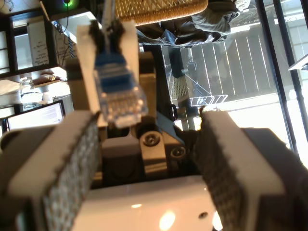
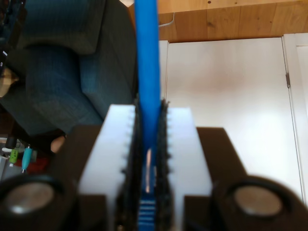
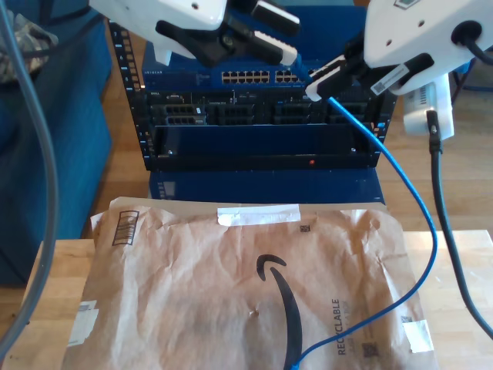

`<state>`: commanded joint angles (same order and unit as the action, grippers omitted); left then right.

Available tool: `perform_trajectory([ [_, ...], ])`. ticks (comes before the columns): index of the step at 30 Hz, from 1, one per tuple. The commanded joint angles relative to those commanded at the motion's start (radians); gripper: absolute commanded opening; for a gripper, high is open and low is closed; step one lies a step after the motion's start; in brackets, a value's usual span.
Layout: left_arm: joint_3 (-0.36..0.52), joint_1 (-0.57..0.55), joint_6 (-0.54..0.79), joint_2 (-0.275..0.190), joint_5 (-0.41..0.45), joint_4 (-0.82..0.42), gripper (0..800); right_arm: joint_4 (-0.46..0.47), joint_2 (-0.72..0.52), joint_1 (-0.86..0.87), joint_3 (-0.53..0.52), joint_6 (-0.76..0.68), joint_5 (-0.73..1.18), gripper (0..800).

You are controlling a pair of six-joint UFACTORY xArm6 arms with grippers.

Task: Grab the cable and plug it in

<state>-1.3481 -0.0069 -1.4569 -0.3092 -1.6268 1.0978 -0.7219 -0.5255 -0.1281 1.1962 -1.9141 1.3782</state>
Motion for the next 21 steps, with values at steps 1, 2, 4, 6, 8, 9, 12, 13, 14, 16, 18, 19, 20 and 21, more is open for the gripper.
perform_trajectory([
  [1,0.0,0.0,0.0,0.0,-0.002,-0.002,283,0.0,0.0,0.0,0.0,0.0,0.0,4],
  [2,0.0,0.0,0.0,0.003,-0.002,-0.002,283,0.0,0.0,0.0,0.0,0.0,0.0,4],
  [4,0.0,0.002,0.0,0.003,0.0,-0.003,283,0.002,0.0,0.0,0.0,0.0,0.002,4],
  [6,0.002,0.003,0.002,0.003,0.0,-0.003,283,0.002,0.0,0.0,0.0,0.0,0.002,4],
  [8,0.002,0.005,0.003,0.005,0.0,-0.005,277,0.005,-0.002,0.0,0.0,0.0,0.002,4],
  [9,0.002,0.005,0.005,0.005,0.0,-0.005,267,0.006,-0.002,0.0,0.0,0.0,0.002,4],
  [12,0.002,0.005,0.006,0.006,0.0,-0.005,241,0.008,-0.002,0.0,0.0,0.0,0.002,4],
  [13,0.006,0.005,0.009,0.006,0.0,-0.005,240,0.008,0.0,0.0,0.0,0.0,0.002,4],
  [14,0.017,0.006,0.012,0.006,0.0,-0.005,240,0.008,-0.002,0.0,0.0,0.0,0.002,4],
  [16,0.021,0.006,0.014,0.006,0.002,-0.005,224,0.008,-0.002,0.0,0.0,0.0,0.002,4],
  [18,0.025,0.006,0.014,0.006,0.0,-0.005,223,0.008,-0.002,0.0,0.0,0.0,0.002,4],
  [19,0.025,0.006,0.014,0.006,0.0,-0.005,223,0.008,-0.002,0.0,0.0,0.0,0.002,4],
  [20,0.025,0.006,0.014,0.006,0.0,-0.003,223,0.008,0.0,0.0,0.0,0.0,0.002,4],
  [21,0.025,0.006,0.014,0.005,0.0,-0.003,217,0.008,-0.002,0.0,0.0,0.0,0.002,4],
])
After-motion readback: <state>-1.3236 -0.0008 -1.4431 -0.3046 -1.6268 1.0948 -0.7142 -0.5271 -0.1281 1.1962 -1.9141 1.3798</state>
